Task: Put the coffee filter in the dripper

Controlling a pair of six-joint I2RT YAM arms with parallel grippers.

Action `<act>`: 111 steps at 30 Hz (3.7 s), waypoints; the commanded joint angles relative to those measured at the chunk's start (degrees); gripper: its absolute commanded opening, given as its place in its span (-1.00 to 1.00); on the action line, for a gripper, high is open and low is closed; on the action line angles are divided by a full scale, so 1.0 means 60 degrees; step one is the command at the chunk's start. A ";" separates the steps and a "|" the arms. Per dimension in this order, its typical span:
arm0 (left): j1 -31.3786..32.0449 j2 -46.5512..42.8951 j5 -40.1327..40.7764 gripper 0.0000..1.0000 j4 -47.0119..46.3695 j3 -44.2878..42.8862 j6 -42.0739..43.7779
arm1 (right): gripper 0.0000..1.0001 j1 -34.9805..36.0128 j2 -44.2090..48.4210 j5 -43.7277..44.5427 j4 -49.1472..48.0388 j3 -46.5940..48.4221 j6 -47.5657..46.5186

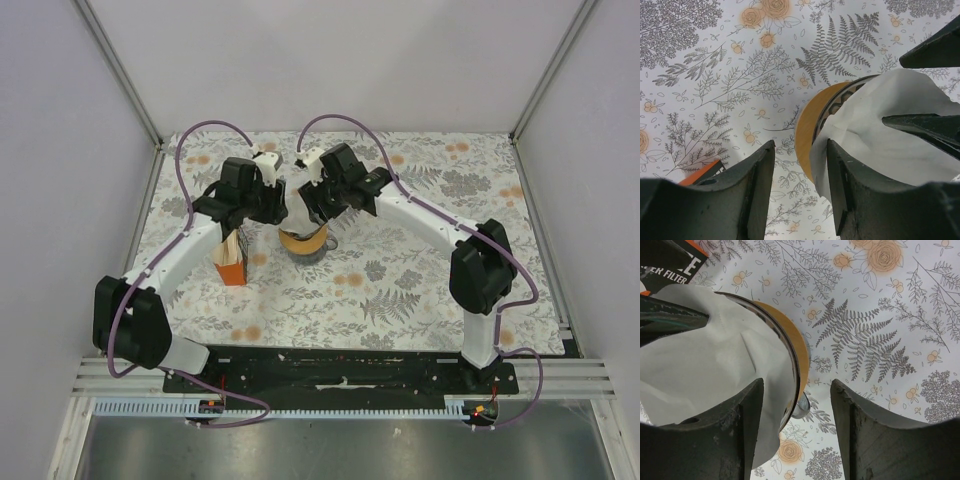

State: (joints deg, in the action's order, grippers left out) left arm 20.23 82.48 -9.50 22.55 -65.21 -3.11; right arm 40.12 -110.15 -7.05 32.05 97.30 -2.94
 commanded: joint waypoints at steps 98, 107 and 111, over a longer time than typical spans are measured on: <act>-0.4309 -0.1763 0.0850 0.38 -0.2716 0.2224 0.0769 | 0.96 -0.7302 0.7621 0.0322 -0.5679 -0.9272 0.1690; -0.4309 -0.2248 0.1216 0.40 -0.5792 0.4583 0.0637 | 0.96 -0.7287 0.7459 0.0998 -0.6747 -1.0340 0.1911; -0.4309 -0.2086 0.1260 0.40 -0.6261 0.5008 0.0622 | 0.96 -0.7302 0.7825 0.1379 -0.7727 -1.1073 0.1853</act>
State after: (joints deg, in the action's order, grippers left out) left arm -5.39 69.47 -3.44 -8.16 -37.89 1.93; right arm -3.55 -66.02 -2.48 -5.41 34.22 7.94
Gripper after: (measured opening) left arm 0.697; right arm 0.981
